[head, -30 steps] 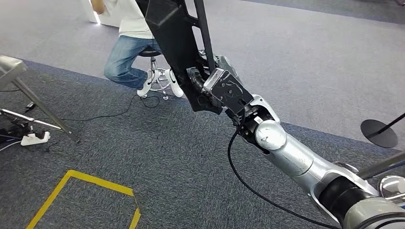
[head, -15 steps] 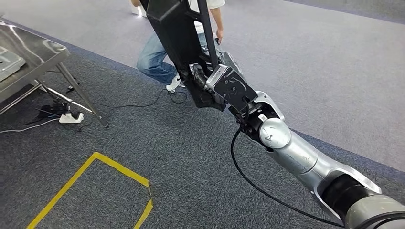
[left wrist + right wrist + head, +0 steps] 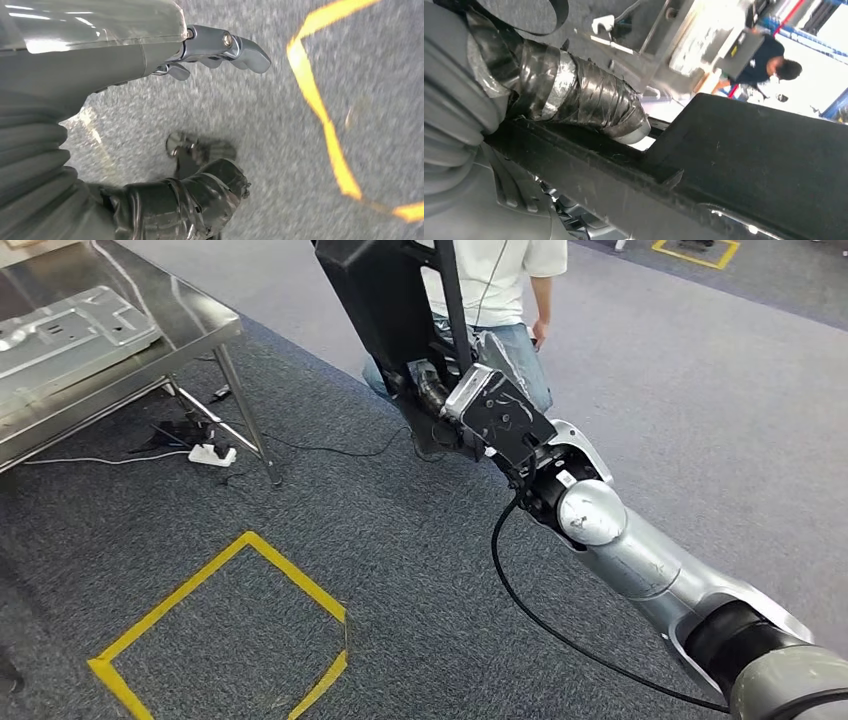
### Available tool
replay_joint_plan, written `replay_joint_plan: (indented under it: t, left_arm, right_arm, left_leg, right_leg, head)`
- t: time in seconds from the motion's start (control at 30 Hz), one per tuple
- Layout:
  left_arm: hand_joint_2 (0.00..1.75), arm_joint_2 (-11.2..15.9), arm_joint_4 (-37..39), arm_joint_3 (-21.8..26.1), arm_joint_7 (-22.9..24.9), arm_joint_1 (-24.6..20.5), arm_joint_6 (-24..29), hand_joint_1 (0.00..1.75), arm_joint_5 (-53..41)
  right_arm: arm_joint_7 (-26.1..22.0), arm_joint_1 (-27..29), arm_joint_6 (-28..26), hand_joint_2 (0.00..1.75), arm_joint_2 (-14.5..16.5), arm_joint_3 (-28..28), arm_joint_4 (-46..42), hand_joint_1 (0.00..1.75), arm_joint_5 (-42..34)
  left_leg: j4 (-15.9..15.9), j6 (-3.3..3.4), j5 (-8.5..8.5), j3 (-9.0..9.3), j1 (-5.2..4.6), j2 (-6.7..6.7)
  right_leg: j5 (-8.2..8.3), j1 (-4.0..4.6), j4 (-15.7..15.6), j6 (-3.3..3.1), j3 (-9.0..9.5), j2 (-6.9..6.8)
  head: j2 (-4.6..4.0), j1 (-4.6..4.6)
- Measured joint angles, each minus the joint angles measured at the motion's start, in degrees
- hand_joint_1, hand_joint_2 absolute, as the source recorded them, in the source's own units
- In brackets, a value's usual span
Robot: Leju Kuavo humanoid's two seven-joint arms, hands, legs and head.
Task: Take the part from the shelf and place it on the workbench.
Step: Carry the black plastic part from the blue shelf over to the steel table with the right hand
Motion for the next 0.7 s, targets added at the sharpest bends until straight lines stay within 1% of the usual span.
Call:
replay_joint_plan:
  t: [0.03,0.07,0.1,0.13,0.17,0.2,0.23,0.27,0.3,0.33,0.37,0.4,0.43,0.47,0.5,0.53,0.57,0.6,0.63,0.67,0.7]
  left_arm:
    - [1.75,0.0,0.0,-0.2,0.0,0.0,0.1,0.0,0.0]
    - [1.75,0.0,0.0,-0.3,-0.1,0.0,0.2,0.0,0.1]
    - [1.75,0.0,0.0,-0.4,-0.1,0.0,0.3,0.0,0.1]
    - [1.75,0.0,0.0,-0.5,-0.1,0.1,0.4,0.0,0.2]
    - [1.75,0.0,0.0,-0.5,-0.1,0.1,0.4,0.0,0.3]
    - [1.75,0.0,0.0,-0.5,-0.2,0.1,0.5,0.0,0.4]
    - [1.75,0.0,0.0,-0.5,-0.2,0.2,0.6,0.0,0.6]
    - [1.75,0.1,0.0,-0.5,-0.1,0.3,0.6,0.0,0.7]
    - [1.75,0.1,0.0,-0.5,-0.1,0.5,0.6,0.0,0.8]
    - [1.75,0.2,0.1,-0.6,0.0,0.6,0.7,0.0,0.8]
    - [1.75,0.2,0.1,-0.6,0.0,0.5,0.7,0.0,0.8]
    - [1.75,0.1,0.1,-0.6,0.0,0.4,0.7,0.0,0.8]
    - [1.75,0.2,0.1,-0.6,0.0,0.3,0.7,0.0,0.8]
    - [1.75,0.2,0.1,-0.6,0.0,0.2,0.7,0.0,0.8]
    - [1.75,0.2,0.1,-0.6,0.0,0.1,0.7,0.0,0.9]
    - [1.75,0.2,0.1,-0.6,0.0,0.1,0.7,0.0,0.9]
    - [1.75,0.2,0.1,-0.6,0.1,0.2,0.7,0.0,0.9]
    - [1.75,0.2,0.1,-0.6,0.1,0.2,0.7,0.0,0.9]
    - [1.75,0.2,0.1,-0.6,0.1,0.2,0.8,0.0,0.9]
    - [1.75,0.3,0.1,-0.6,0.1,0.1,0.8,0.0,0.9]
    - [1.75,0.3,0.1,-0.6,0.1,0.0,0.9,0.0,0.9]
  right_arm:
    - [0.2,-0.1,0.1,1.75,-0.5,-0.1,-0.2,1.75,0.0]
    - [0.3,0.0,0.2,1.75,-0.9,-0.2,-0.3,1.75,-0.1]
    - [0.5,0.0,0.3,1.75,-1.2,-0.3,-0.4,1.75,-0.1]
    - [0.6,0.0,0.4,1.75,-1.5,-0.4,-0.6,1.75,-0.1]
    - [0.8,0.1,0.5,1.75,-1.9,-0.7,-0.8,1.75,-0.2]
    - [0.9,0.1,0.7,1.75,-2.2,-0.9,-0.9,1.75,-0.2]
    - [1.1,0.1,0.8,1.75,-2.4,-1.1,-1.1,1.75,-0.3]
    - [1.1,0.1,0.9,1.75,-2.6,-1.2,-1.1,1.75,-0.3]
    - [1.2,0.1,1.1,1.75,-2.7,-1.3,-1.2,1.75,-0.3]
    - [1.3,0.1,1.2,1.75,-2.7,-1.4,-1.3,1.75,-0.4]
    - [1.3,0.1,1.3,1.75,-2.8,-1.5,-1.4,1.75,-0.4]
    - [1.4,0.1,1.3,1.75,-2.9,-1.6,-1.5,1.75,-0.4]
    - [1.4,0.2,1.3,1.75,-3.0,-1.7,-1.6,1.75,-0.4]
    - [1.4,0.2,1.3,1.75,-3.1,-1.8,-1.7,1.75,-0.4]
    - [1.5,0.2,1.4,1.75,-3.2,-1.9,-1.7,1.75,-0.4]
    - [1.5,0.3,1.4,1.75,-3.2,-2.0,-1.7,1.75,-0.4]
    - [1.6,0.3,1.4,1.75,-3.2,-2.0,-1.7,1.75,-0.4]
    - [1.6,0.3,1.5,1.75,-3.2,-2.1,-1.7,1.75,-0.4]
    - [1.7,0.3,1.6,1.75,-3.2,-2.1,-1.8,1.75,-0.4]
    - [1.7,0.3,1.7,1.75,-3.3,-2.2,-1.8,1.75,-0.4]
    - [1.8,0.3,1.7,1.75,-3.4,-2.3,-1.9,1.75,-0.3]
  left_leg:
    - [-0.2,0.29,-0.07,0.49,0.33,-2.07]
    - [0.2,0.17,-0.36,0.53,0.43,-3.63]
    - [0.7,-0.08,-0.66,0.44,0.52,-4.49]
    - [1.3,-0.38,-0.96,0.24,0.56,-5.33]
    - [1.7,-0.7,-1.13,-0.07,0.61,-6.06]
    - [1.8,-1.03,-1.18,-0.39,0.66,-6.81]
    - [1.8,-1.38,-1.09,-0.61,0.71,-7.52]
    - [1.7,-1.68,-1.01,-0.81,0.81,-7.96]
    - [1.8,-1.98,-1.06,-0.94,0.78,-7.61]
    - [2.2,-2.21,-1.3,-1.18,0.69,-6.64]
    - [3.4,-2.44,-1.96,-1.79,0.61,-5.0]
    - [5.7,-2.7,-3.04,-2.89,0.58,-3.09]
    - [8.8,-2.94,-4.42,-4.54,0.69,-1.68]
    - [12.3,-3.17,-5.76,-6.4,0.86,-0.64]
    - [15.1,-3.31,-6.55,-8.04,1.0,-0.08]
    - [16.4,-3.38,-6.42,-8.87,1.09,0.14]
    - [15.4,-3.33,-5.2,-8.52,1.12,0.31]
    - [12.6,-3.15,-3.26,-7.19,1.09,0.76]
    - [8.6,-2.84,-1.44,-5.29,0.9,1.92]
    - [5.1,-2.51,-0.26,-3.43,0.45,3.27]
    - [2.8,-2.15,0.23,-2.24,0.04,4.39]
  right_leg:
    - [0.06,-0.16,2.2,0.3,-1.67,2.06]
    - [1.72,-0.35,1.6,0.49,-2.3,2.92]
    - [3.51,-0.64,-1.7,0.59,-0.95,4.15]
    - [4.72,-0.86,-4.7,0.63,0.3,5.54]
    - [5.12,-0.98,-6.5,0.57,1.11,6.57]
    - [4.84,-0.89,-7.0,0.36,1.42,7.08]
    - [4.83,-0.74,-7.2,0.04,1.53,6.68]
    - [4.89,-0.79,-7.4,-0.36,1.68,5.91]
    - [4.96,-0.85,-7.6,-0.72,1.89,5.32]
    - [5.04,-1.02,-7.9,-1.05,2.13,4.76]
    - [5.04,-1.14,-8.1,-1.34,2.39,4.19]
    - [4.98,-1.06,-8.2,-1.54,2.59,3.64]
    - [4.86,-1.0,-8.2,-1.74,2.74,2.95]
    - [4.73,-0.92,-8.2,-1.85,2.88,2.21]
    - [4.55,-0.87,-8.2,-1.9,3.05,1.41]
    - [4.34,-0.86,-8.2,-1.89,3.26,0.63]
    - [4.09,-0.86,-8.2,-1.82,3.55,-0.14]
    - [3.8,-0.85,-8.2,-1.72,3.93,-0.95]
    - [3.48,-0.82,-8.2,-1.57,4.35,-1.69]
    - [3.17,-0.64,-8.2,-1.32,4.69,-2.38]
    - [2.93,-0.45,-8.3,-1.07,4.95,-3.03]
  head:
    - [0.0,0.06]
    - [0.01,0.08]
    - [0.0,0.07]
    - [0.01,0.05]
    - [0.0,0.06]
    - [0.0,0.05]
    - [0.01,0.05]
    - [0.01,0.08]
    - [0.01,0.05]
    - [0.01,-0.02]
    - [0.0,-0.08]
    - [0.0,-0.16]
    - [-0.01,-0.21]
    - [0.0,-0.21]
    - [0.01,-0.22]
    - [0.01,-0.21]
    - [0.01,-0.22]
    - [0.01,-0.22]
    - [0.01,-0.21]
    - [0.0,-0.22]
    - [0.0,-0.2]
